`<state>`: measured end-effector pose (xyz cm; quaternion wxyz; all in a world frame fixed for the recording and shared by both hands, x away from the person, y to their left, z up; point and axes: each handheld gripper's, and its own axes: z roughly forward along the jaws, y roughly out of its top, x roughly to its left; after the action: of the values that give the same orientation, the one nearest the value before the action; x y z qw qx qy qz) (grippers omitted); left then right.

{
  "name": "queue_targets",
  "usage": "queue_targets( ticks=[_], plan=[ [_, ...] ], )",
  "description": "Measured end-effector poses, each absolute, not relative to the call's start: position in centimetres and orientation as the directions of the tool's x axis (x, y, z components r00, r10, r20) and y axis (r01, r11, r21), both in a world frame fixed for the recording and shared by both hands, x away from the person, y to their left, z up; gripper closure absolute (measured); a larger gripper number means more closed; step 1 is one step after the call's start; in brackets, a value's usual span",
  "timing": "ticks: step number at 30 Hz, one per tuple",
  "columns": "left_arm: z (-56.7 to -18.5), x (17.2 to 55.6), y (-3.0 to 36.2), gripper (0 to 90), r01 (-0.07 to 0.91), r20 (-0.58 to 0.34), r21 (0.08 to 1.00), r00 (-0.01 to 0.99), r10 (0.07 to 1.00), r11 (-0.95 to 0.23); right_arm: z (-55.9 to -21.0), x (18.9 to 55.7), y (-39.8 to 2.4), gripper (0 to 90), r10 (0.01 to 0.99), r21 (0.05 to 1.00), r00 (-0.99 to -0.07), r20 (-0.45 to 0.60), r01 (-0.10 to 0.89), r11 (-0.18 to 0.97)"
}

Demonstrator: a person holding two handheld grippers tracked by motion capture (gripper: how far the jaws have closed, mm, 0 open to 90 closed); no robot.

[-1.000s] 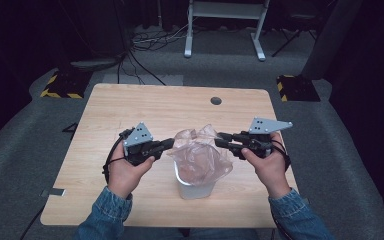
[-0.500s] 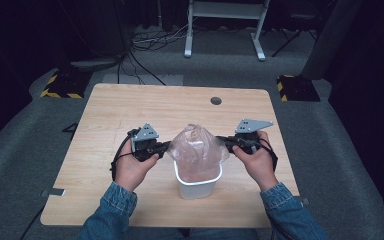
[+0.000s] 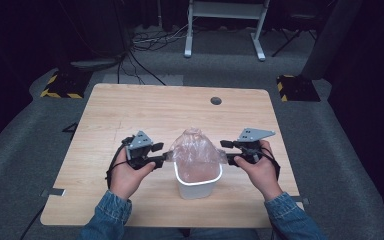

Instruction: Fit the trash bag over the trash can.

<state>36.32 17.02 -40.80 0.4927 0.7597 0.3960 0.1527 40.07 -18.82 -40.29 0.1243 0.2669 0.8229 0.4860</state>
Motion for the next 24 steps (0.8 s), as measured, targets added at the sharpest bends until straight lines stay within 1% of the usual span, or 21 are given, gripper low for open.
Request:
queue_targets(
  ticks=[4,6,8,9,12,14,17,18,22,23,24],
  plan=[
    [-39.6,35.7,17.8,46.6,0.411,-0.167,0.900,0.632,0.757,-0.144,-38.5,39.9,-20.4,43.6,0.607,0.907,-0.794,0.036,0.281,0.314],
    [-39.0,35.4,17.9,46.6,0.387,-0.163,0.912,0.641,0.750,-0.132,-37.6,39.7,-20.8,42.8,0.610,0.920,-0.792,0.041,0.268,0.286],
    [-38.0,34.7,17.8,45.8,0.349,-0.128,0.928,0.632,0.764,-0.133,-36.5,39.1,-21.2,42.8,0.608,0.934,-0.793,0.040,0.246,0.259],
    [-37.5,34.4,17.9,44.9,0.327,-0.101,0.934,0.628,0.771,-0.144,-36.0,38.7,-21.3,42.5,0.601,0.939,-0.799,0.038,0.234,0.252],
    [-36.3,33.8,17.6,42.3,0.302,-0.102,0.943,0.662,0.743,-0.140,-34.8,37.8,-21.2,37.1,0.548,0.946,-0.834,0.057,0.221,0.238],
    [-35.9,33.6,17.2,39.1,0.294,-0.107,0.945,0.694,0.712,-0.145,-34.3,37.5,-20.7,31.6,0.506,0.943,-0.860,0.065,0.220,0.252],
    [-35.9,33.4,16.1,36.8,0.297,-0.093,0.937,0.718,0.690,-0.182,-34.1,37.1,-19.7,20.4,0.466,0.932,-0.881,0.077,0.230,0.279],
    [-36.1,33.5,15.7,36.2,0.307,-0.098,0.932,0.727,0.680,-0.194,-34.2,37.2,-19.5,19.7,0.454,0.927,-0.886,0.092,0.243,0.285],
    [-37.0,34.3,14.5,37.1,0.336,-0.092,0.905,0.754,0.651,-0.261,-35.2,37.7,-18.1,20.3,0.426,0.902,-0.897,0.118,0.276,0.333],
    [-37.1,34.4,14.3,43.8,0.339,-0.097,0.902,0.762,0.640,-0.267,-35.4,37.8,-17.8,28.0,0.409,0.897,-0.904,0.128,0.281,0.340],
    [-37.1,34.5,14.3,54.4,0.335,-0.103,0.905,0.768,0.632,-0.260,-35.4,37.8,-17.6,41.1,0.379,0.894,-0.915,0.140,0.281,0.348]
  ],
)
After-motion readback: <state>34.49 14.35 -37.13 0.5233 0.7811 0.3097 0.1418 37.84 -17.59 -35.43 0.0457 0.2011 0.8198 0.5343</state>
